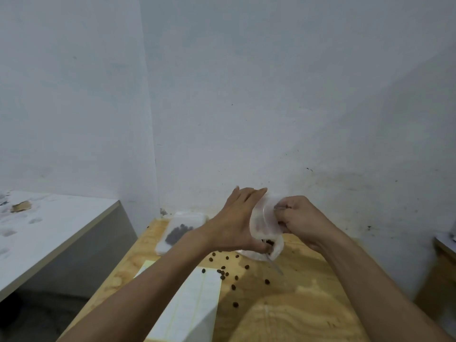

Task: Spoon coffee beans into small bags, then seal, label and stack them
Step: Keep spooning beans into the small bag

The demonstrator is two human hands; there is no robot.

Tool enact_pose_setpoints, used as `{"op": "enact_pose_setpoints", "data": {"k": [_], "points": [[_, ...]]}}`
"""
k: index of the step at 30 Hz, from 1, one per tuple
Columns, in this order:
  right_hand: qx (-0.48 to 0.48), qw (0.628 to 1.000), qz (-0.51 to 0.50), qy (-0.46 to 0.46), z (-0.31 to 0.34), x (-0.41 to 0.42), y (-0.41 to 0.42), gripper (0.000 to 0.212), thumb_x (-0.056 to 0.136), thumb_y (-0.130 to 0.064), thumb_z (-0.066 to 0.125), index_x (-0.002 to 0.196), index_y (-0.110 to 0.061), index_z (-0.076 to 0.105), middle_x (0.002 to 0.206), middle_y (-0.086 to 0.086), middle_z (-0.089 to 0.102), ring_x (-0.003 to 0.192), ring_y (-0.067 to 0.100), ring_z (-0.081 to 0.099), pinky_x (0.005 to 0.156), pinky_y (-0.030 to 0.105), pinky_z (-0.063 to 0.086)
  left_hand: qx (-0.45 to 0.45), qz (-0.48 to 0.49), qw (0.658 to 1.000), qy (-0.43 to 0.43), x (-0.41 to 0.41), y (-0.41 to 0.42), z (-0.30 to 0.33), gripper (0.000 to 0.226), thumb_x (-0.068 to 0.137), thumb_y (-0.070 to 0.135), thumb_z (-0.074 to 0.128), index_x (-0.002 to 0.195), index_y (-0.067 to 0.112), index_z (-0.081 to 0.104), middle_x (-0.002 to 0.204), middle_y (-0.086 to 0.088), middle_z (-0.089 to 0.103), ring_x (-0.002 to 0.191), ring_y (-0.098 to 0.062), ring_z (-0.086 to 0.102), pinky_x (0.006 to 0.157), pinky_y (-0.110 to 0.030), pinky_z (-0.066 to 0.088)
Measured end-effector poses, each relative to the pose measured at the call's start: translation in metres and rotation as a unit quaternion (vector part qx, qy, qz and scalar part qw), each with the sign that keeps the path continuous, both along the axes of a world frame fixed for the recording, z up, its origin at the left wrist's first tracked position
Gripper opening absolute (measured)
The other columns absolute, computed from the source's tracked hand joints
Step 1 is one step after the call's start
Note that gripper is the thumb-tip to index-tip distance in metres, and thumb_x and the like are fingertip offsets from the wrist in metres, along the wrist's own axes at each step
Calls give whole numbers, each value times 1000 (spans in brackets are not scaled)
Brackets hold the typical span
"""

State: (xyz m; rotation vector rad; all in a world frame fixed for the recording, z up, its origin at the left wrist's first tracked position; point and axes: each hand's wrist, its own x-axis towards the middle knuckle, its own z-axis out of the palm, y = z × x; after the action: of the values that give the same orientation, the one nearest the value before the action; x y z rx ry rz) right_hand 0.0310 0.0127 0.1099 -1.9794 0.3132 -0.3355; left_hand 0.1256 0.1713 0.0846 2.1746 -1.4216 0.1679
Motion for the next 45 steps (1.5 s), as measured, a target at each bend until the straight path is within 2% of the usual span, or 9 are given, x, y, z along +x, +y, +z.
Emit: {"op": "enact_pose_setpoints", "data": {"k": [3,7,10,15,20,23,27,35,45], "points": [[-9,1000,14,7,-5,-2,-3,52,92,12,49,50,-16,64,47,-11,57,46,2,54,49,17,46,-48,8,998,-36,3,-2,-7,95,70,44,88,148,16,40,128,1,44,118,-13,38,104,-25,37],[-26,1000,-1,-12,-10,-6,-4,27,91,3,61,69,-8,71,61,-5,65,57,8,62,58,21,52,-41,26,996,-68,-1,1,-11,87,73,50,83,144,19,43,124,4,45,107,-10,43,83,-13,33],[-38,997,-59,-45,-13,-9,-5,11,84,-18,80,93,-17,74,86,-1,75,72,12,74,73,30,61,-46,61,993,-89,3,6,-13,92,72,59,81,145,20,41,125,3,45,109,-14,46,88,-21,37],[-16,993,-59,-100,0,-19,-7,10,78,-14,86,85,-15,78,81,1,78,74,15,75,70,21,59,-49,80,989,-114,3,9,-15,97,72,63,79,148,19,38,130,0,46,113,-18,45,95,-23,35],[-29,998,46,-15,-3,-11,-10,14,83,-4,74,80,9,72,81,25,71,75,25,68,85,52,59,-59,66,987,-134,-5,-2,-22,98,69,65,79,144,14,43,125,-1,50,109,-18,45,97,-27,34],[-29,994,101,-5,-5,-14,-5,9,85,-19,79,93,-15,83,94,8,79,94,24,75,91,42,60,-53,59,989,-124,-5,-3,-24,94,70,66,77,143,16,45,120,2,52,105,-16,46,94,-26,34],[-53,993,107,14,-8,-16,-3,20,82,-30,83,92,-13,82,91,3,80,89,12,76,93,34,58,-23,75,992,-96,4,1,-21,90,68,74,65,140,21,52,116,6,57,98,-10,47,89,-24,33],[-121,991,52,-5,-17,-4,5,18,77,-39,84,90,-28,80,89,-16,78,90,1,71,85,27,56,-9,45,997,-57,1,-6,-19,89,76,59,79,146,17,44,134,5,53,114,-13,50,88,-21,32],[-9,999,13,-27,-23,-1,-9,7,85,-12,78,90,-17,80,85,-4,78,77,8,75,76,22,60,22,108,992,-63,13,2,-31,78,85,56,70,144,12,46,133,-2,56,118,-20,52,99,-29,39]]}}
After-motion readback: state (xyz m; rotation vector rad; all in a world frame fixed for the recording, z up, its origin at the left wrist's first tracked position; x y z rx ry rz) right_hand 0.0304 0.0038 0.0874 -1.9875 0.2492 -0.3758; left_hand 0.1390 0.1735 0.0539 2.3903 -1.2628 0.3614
